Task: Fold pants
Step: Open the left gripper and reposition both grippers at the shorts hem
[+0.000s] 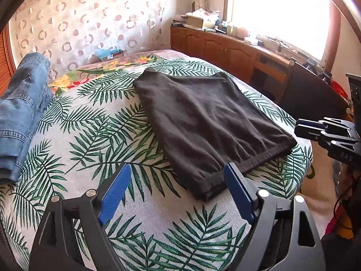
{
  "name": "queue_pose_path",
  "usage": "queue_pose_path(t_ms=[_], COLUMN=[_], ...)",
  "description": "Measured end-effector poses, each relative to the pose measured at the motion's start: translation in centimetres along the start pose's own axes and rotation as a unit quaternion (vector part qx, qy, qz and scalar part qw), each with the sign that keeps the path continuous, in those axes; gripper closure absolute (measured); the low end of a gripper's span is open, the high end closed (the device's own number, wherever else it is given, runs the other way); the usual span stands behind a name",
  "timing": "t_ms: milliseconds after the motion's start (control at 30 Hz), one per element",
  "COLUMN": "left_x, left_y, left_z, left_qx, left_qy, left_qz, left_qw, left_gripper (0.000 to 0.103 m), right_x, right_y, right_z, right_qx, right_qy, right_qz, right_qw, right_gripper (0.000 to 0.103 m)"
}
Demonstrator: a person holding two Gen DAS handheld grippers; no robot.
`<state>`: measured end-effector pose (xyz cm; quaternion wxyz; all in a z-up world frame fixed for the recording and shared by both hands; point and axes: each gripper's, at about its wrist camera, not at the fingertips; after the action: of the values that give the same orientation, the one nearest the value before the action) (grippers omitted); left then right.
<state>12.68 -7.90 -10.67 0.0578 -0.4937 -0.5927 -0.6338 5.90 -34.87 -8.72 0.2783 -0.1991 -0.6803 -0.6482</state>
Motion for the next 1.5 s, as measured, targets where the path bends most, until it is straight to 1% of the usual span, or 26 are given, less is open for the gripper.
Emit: queue_pose_path(t_ms=[67, 167, 200, 233, 300, 467, 633, 700, 733, 833, 867, 900, 967, 1067, 1133, 1167, 1200, 1267, 1500], left_x=[-0.5, -1.1, -1.3, -1.4, -1.8, -2.2, -2.3, -2.1, -2.1, -2.0, -1.9, -1.9, -2.0, -2.0, -2.0, -2.0, -1.9, -1.5, 0.4], left_y=[0.0, -0.3, -0.4, -0.5, -0.7, -1.0, -1.4, -1.5, -1.6, -1.8, -1.8, -1.8, -1.7, -1.8, -1.7, -1.7, -1.8, -1.7, -1.6], left_z=[0.2, 0.2, 0.3, 0.3, 0.3, 0.2, -0.1, 0.0, -0.1, -0.5, -0.6, -0.7, -0.7, -0.5, -0.3, -0.3, -0.4, -0.8, -1.6], left_qx=[0.001, 0.003, 0.005, 0.006, 0.007, 0.006, 0.008, 0.017, 0.020, 0.020, 0.019, 0.018, 0.021, 0.027, 0.031, 0.033, 0.036, 0.028, 0.015], left_qy=[0.000, -0.001, -0.003, -0.005, -0.008, -0.014, -0.029, -0.042, -0.048, -0.051, -0.054, -0.057, -0.064, -0.072, -0.076, -0.082, -0.086, -0.079, -0.080], left_qz=[0.004, 0.015, 0.018, 0.020, 0.028, 0.033, 0.031, 0.029, 0.029, 0.028, 0.028, 0.028, 0.029, 0.029, 0.029, 0.029, 0.028, 0.026, 0.016], left_qw=[1.0000, 0.9999, 0.9998, 0.9998, 0.9995, 0.9993, 0.9991, 0.9985, 0.9982, 0.9981, 0.9980, 0.9978, 0.9973, 0.9966, 0.9962, 0.9957, 0.9952, 0.9961, 0.9966], left_gripper=[0.018, 0.018, 0.020, 0.022, 0.030, 0.039, 0.050, 0.057, 0.059, 0.064, 0.068, 0.070, 0.073, 0.074, 0.076, 0.083, 0.087, 0.090, 0.092], right_x=[-0.7, -1.6, -1.9, -2.2, -2.5, -2.6, -2.7, -2.8, -2.9, -3.0, -3.0, -3.0, -3.0, -3.0, -3.0, -3.0, -2.9, -2.7, -1.0], right_y=[-0.1, -0.3, -0.4, -0.5, -0.6, -0.2, -0.3, -0.4, -0.4, -0.1, -0.1, -0.1, -0.1, 0.0, -0.1, -0.1, -0.1, -0.2, 0.0], right_z=[0.1, 0.0, 0.0, 0.0, 0.0, 0.3, 0.2, -0.1, -0.2, 0.1, 0.2, 0.4, 0.5, 0.4, 0.4, 0.3, 0.2, 0.0, 0.1], right_qx=[-0.003, -0.009, -0.011, -0.012, -0.014, -0.009, -0.015, -0.026, -0.033, -0.026, -0.024, -0.020, -0.019, -0.017, -0.016, -0.016, -0.017, -0.021, -0.018], right_qy=[-0.001, 0.001, 0.000, -0.002, -0.003, -0.005, 0.002, 0.005, 0.006, 0.001, 0.004, 0.005, 0.015, 0.026, 0.027, 0.029, 0.032, 0.039, 0.049], right_qz=[0.006, 0.019, 0.024, 0.029, 0.035, 0.038, 0.047, 0.054, 0.056, 0.060, 0.060, 0.060, 0.062, 0.061, 0.059, 0.058, 0.058, 0.058, 0.044], right_qw=[1.000, 1.000, 1.000, 1.000, 0.999, 0.999, 0.999, 0.998, 0.998, 0.998, 0.998, 0.998, 0.998, 0.998, 0.998, 0.998, 0.998, 0.997, 0.998], right_gripper=[0.073, 0.073, 0.073, 0.073, 0.073, 0.073, 0.073, 0.073, 0.073, 0.073, 0.073, 0.074, 0.081, 0.090, 0.091, 0.091, 0.092, 0.092, 0.092])
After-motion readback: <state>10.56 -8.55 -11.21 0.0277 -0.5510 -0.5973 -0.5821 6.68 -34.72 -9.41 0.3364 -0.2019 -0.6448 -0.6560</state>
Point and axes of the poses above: each gripper's, at about its wrist camera, not at the fingertips, and x roughly against the way its jaws point, z to its left, y to its top, and after that the axes turned 12 degrees about -y, right-handed
